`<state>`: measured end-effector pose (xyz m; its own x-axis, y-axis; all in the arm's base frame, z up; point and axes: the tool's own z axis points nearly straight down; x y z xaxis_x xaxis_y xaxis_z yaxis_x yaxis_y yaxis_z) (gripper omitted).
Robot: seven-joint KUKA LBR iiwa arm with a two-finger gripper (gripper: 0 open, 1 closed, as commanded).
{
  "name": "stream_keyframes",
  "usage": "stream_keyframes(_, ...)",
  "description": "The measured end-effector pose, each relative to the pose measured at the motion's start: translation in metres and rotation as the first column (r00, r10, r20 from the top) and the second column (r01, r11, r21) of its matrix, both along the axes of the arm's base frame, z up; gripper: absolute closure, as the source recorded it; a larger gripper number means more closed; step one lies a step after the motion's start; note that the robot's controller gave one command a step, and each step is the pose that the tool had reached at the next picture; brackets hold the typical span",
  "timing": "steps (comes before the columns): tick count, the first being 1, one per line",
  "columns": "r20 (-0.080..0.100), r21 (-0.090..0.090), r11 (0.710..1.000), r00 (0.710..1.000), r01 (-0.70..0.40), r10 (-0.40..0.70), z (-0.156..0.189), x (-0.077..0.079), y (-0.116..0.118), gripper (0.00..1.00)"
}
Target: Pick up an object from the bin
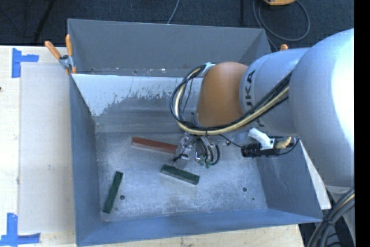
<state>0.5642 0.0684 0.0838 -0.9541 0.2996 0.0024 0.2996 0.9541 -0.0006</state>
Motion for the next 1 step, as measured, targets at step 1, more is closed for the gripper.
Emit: stream_keyframes(1, 0.0, -0.001, 1.0, 1.0, 0.0, 0.0, -0.0005, 0.0002, -0.0004, 0.0)
